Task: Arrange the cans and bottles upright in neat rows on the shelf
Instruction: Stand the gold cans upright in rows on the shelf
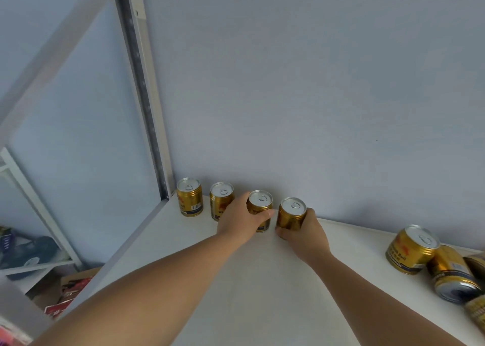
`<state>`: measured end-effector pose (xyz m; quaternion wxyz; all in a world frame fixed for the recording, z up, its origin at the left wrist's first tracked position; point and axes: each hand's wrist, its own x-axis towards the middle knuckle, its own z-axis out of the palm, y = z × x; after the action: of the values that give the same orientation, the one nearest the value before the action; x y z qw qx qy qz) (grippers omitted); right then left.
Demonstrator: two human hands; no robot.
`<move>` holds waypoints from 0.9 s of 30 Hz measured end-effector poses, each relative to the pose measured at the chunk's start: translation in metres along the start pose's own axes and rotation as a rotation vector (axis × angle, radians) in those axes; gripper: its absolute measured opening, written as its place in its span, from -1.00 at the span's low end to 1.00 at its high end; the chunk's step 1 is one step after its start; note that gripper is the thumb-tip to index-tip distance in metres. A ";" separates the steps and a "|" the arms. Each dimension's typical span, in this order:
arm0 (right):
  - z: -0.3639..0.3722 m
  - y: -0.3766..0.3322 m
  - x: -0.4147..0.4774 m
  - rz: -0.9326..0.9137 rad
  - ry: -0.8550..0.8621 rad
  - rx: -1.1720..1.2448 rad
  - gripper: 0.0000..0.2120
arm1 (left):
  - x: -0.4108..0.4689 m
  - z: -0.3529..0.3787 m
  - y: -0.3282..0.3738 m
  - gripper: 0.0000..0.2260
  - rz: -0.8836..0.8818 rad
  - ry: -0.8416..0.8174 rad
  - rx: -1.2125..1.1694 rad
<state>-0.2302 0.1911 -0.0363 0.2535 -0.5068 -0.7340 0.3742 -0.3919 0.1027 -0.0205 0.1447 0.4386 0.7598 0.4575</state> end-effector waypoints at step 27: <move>-0.003 0.021 -0.033 0.071 0.025 0.135 -0.23 | -0.031 0.008 -0.006 -0.79 -0.124 0.054 -0.051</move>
<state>-0.2047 0.1654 -0.0514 0.2829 -0.5188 -0.6855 0.4253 -0.3724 0.0818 -0.0353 0.1634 0.3744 0.7772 0.4786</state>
